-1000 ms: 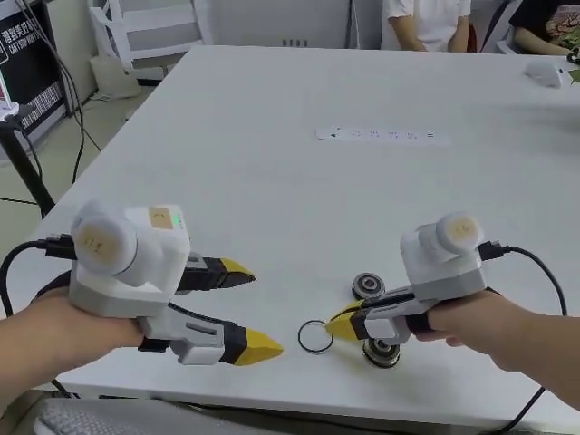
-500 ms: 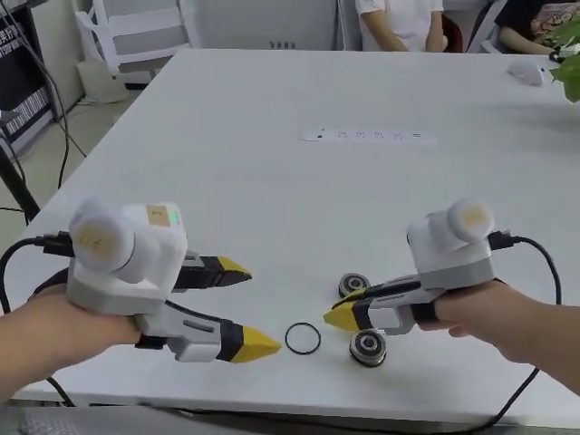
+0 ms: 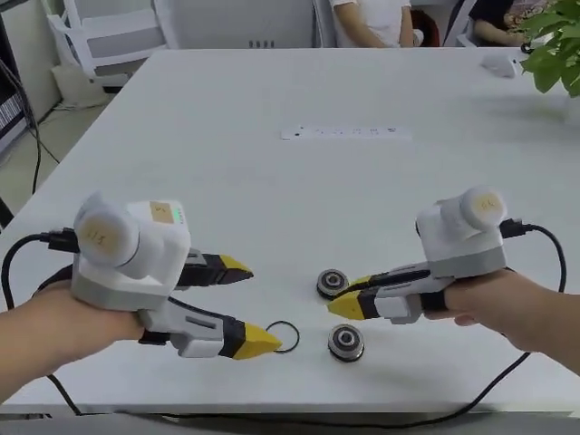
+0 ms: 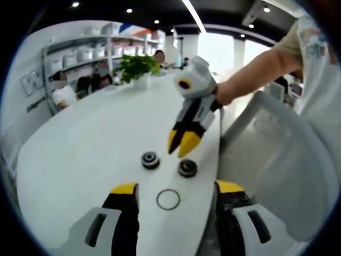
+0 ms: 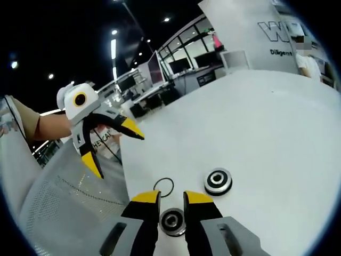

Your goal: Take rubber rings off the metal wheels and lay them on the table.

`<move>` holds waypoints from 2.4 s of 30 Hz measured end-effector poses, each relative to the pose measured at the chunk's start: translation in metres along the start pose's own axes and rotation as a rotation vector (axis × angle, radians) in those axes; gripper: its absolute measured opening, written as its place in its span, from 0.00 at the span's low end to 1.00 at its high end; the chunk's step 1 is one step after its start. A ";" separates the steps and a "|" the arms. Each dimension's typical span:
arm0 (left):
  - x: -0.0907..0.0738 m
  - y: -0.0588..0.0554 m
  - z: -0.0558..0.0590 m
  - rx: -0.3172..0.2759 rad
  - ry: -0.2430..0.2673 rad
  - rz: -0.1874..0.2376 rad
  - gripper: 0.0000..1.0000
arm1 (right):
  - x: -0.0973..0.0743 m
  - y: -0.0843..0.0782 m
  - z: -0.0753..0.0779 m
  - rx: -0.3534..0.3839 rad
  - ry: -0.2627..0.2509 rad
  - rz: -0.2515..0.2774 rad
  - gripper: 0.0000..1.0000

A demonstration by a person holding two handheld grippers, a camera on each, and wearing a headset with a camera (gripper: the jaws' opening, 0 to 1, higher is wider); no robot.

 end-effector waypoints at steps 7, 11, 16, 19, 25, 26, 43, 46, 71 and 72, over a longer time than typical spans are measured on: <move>0.013 0.005 0.000 0.019 -0.014 -0.004 0.56 | -0.012 -0.006 0.005 0.003 -0.007 0.003 0.15; 0.020 0.005 0.001 0.019 -0.025 -0.015 0.56 | -0.015 -0.011 0.007 0.001 -0.007 0.001 0.15; 0.028 0.006 0.001 0.024 -0.033 -0.022 0.55 | -0.016 -0.015 0.006 -0.009 -0.002 -0.005 0.16; 0.032 0.005 0.002 0.024 -0.039 -0.030 0.55 | -0.017 -0.019 0.009 -0.015 0.002 -0.008 0.16; 0.042 0.004 0.001 0.032 -0.053 -0.040 0.53 | -0.018 -0.024 0.008 -0.021 0.011 -0.012 0.16; 0.044 0.003 0.001 0.032 -0.055 -0.042 0.53 | -0.018 -0.025 0.007 -0.025 0.012 -0.014 0.16; 0.064 -0.004 0.007 0.038 -0.089 -0.082 0.50 | -0.016 -0.046 0.008 -0.079 0.022 -0.054 0.16; 0.067 -0.006 0.008 0.034 -0.092 -0.085 0.49 | -0.015 -0.050 0.009 -0.096 0.023 -0.062 0.16; 0.086 -0.013 0.015 0.036 -0.120 -0.116 0.38 | -0.006 -0.061 0.012 -0.200 0.019 -0.072 0.14; 0.087 -0.013 0.015 0.035 -0.120 -0.115 0.38 | -0.006 -0.061 0.012 -0.204 0.020 -0.072 0.14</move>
Point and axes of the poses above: the centre of the closed fingertips' face, and the gripper's own axes: x roughly forward along the fingers, z roughly to its right, y roughly out of its top, the point moved 2 cm from there along -x, roughly backward along the fingers, and after that the axes turned 3 degrees about y, right-handed, at the moved point
